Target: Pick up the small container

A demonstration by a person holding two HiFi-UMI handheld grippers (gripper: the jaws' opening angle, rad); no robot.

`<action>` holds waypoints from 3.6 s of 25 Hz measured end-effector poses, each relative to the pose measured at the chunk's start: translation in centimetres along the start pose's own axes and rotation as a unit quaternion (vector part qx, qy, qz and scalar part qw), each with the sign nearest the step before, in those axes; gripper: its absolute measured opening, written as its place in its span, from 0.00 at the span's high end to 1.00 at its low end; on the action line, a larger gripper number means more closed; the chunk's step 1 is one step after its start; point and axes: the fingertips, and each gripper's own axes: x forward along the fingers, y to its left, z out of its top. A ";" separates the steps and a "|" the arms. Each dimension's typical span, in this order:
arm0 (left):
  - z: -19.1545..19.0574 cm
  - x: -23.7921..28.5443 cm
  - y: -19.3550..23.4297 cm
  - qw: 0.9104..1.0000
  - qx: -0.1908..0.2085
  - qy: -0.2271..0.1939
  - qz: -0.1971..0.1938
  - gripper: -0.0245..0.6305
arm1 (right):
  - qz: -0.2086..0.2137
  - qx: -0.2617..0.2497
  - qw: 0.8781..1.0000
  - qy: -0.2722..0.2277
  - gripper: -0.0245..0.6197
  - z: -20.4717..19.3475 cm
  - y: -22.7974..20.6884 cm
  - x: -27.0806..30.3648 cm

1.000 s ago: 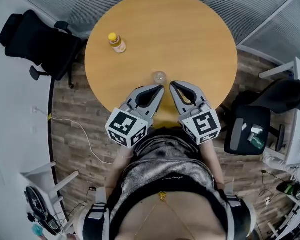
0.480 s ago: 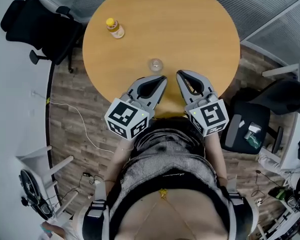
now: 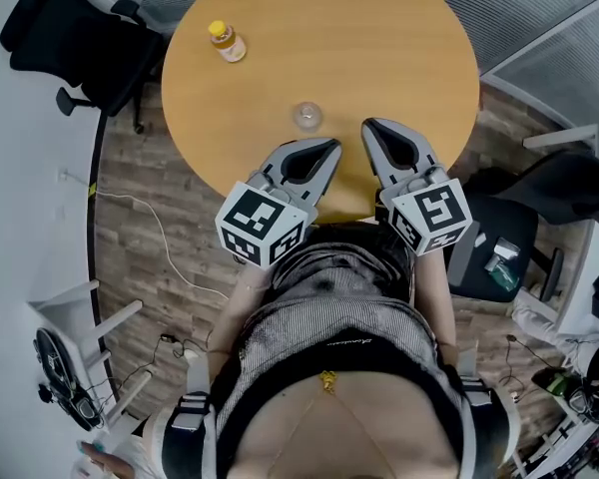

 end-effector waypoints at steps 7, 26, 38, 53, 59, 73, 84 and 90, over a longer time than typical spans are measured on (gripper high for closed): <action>0.0 -0.4 1.6 1.000 0.001 0.002 -0.017 0.93 | -0.019 0.009 1.000 0.013 0.92 -0.7 0.2 1.4; -1.9 -5.0 11.4 0.998 -0.032 0.040 -0.045 0.93 | -0.086 0.036 0.995 0.042 0.92 -1.8 3.0 9.2; -1.5 -4.4 13.2 0.997 -0.028 0.043 -0.055 0.93 | -0.127 0.048 0.990 0.036 0.92 -2.0 2.0 8.3; -1.4 -3.1 14.0 0.996 -0.025 0.048 -0.064 0.93 | -0.155 0.061 0.985 0.036 0.92 -2.4 -0.1 7.3; -1.7 -2.4 14.5 0.996 -0.035 0.043 -0.067 0.93 | -0.161 0.064 0.984 0.040 0.92 -2.7 -0.5 7.1; -5.8 0.8 18.4 0.994 -0.051 0.064 -0.073 0.93 | -0.183 0.072 0.979 0.053 0.92 -3.5 -0.7 6.8; -12.2 4.2 21.1 0.985 -0.021 0.150 -0.088 0.93 | -0.228 0.090 0.967 0.063 0.92 -4.8 -1.5 6.2; -15.0 5.6 21.0 0.974 0.003 0.195 -0.113 0.93 | -0.257 0.103 0.959 0.066 0.92 -5.6 -2.3 5.1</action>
